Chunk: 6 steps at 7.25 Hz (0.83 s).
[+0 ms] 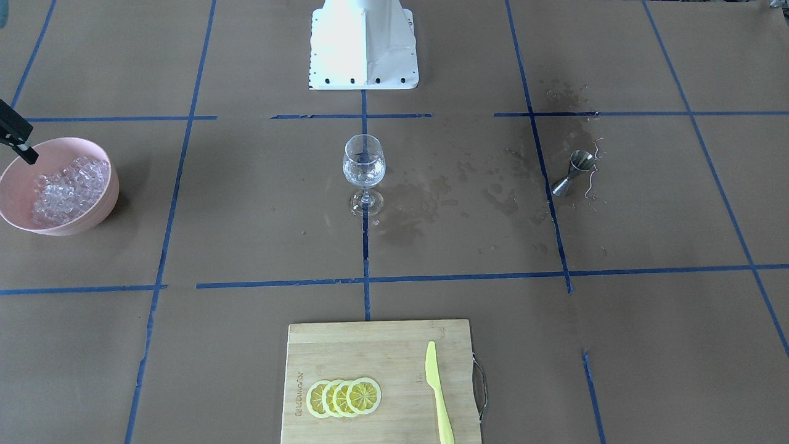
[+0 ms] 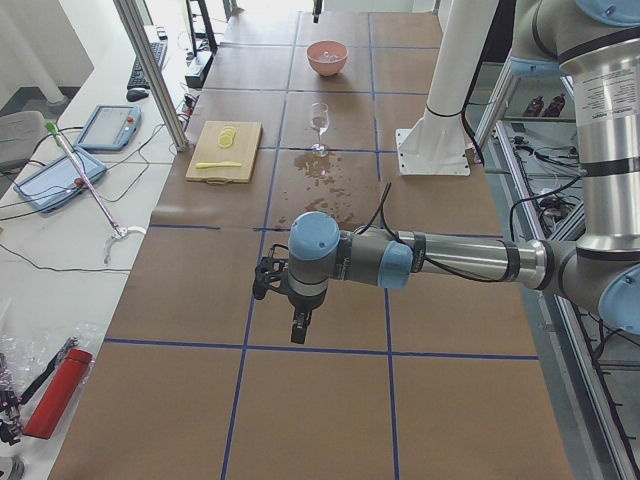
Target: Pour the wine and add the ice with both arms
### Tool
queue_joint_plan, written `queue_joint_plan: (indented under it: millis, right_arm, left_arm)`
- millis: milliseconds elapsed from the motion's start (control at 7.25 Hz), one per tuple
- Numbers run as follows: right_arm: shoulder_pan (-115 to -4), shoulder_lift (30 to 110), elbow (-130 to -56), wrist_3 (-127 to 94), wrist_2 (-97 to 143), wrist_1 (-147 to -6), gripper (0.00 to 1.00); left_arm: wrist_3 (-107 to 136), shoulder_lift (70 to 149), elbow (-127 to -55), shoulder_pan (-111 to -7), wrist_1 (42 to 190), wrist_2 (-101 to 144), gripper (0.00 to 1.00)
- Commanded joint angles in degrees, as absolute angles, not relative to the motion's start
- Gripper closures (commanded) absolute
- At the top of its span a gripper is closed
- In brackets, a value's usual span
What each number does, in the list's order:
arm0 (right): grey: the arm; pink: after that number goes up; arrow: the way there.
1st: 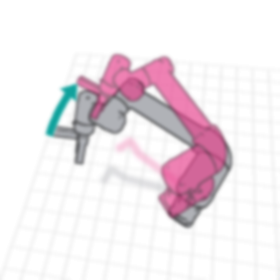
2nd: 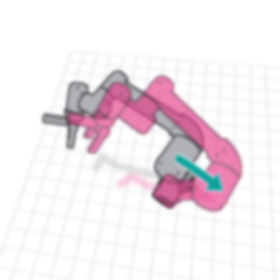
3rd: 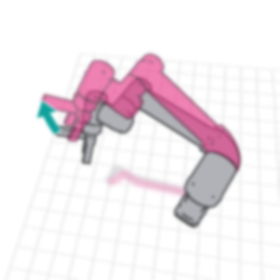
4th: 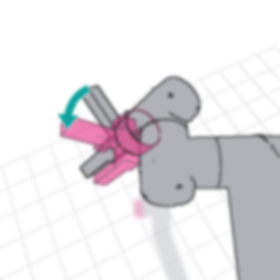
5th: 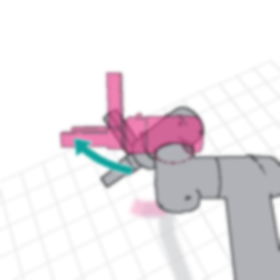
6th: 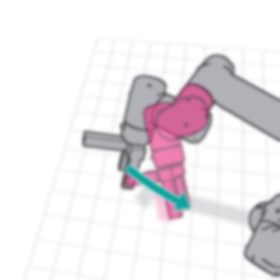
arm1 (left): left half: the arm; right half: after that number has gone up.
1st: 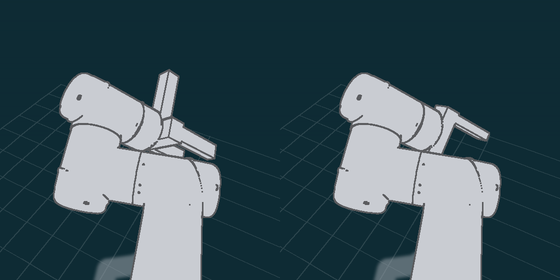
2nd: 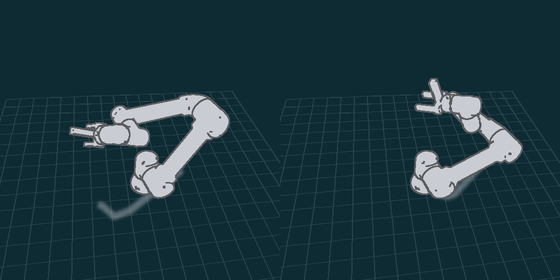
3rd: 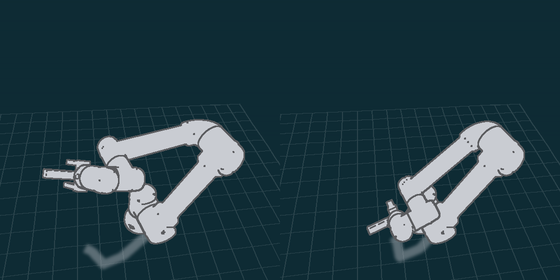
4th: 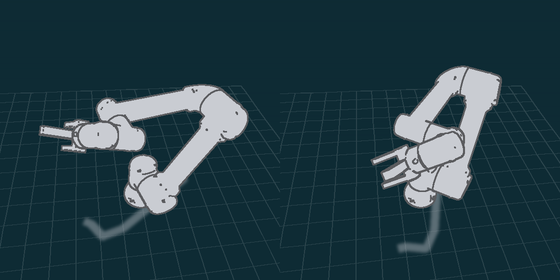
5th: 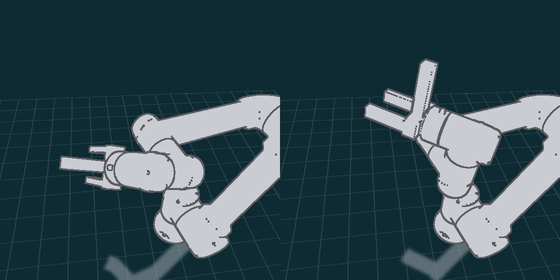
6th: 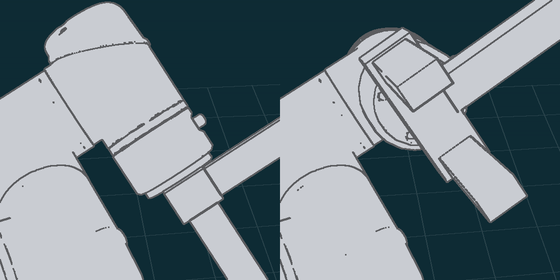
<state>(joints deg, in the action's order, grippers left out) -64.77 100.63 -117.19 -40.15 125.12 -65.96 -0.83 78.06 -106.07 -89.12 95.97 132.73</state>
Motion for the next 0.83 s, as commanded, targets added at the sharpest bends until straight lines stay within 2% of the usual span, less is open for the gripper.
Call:
queue_joint_plan:
  millis: [0,138,414,690]
  right_arm:
    - [-59.3,106.2,-115.3,-45.6,119.7,-55.0,0.08]
    - [-57.6,106.2,-113.5,-47.8,118.4,-54.5,0.18]
    - [-56.4,106.3,-104.7,-49.4,117.6,-41.4,0.23]
    - [-54.6,106.1,-101.4,-51.8,117.2,-36.1,0.3]
  left_arm:
    - [-1.1,78.0,-106.2,-89.2,96.1,132.6,0.0]
    - [-1.1,78.0,-106.2,-89.1,96.1,132.6,0.0]
    - [-1.1,78.0,-106.2,-89.1,96.1,132.6,0.0]
    - [-1.1,78.0,-106.2,-89.2,96.1,132.5,0.0]
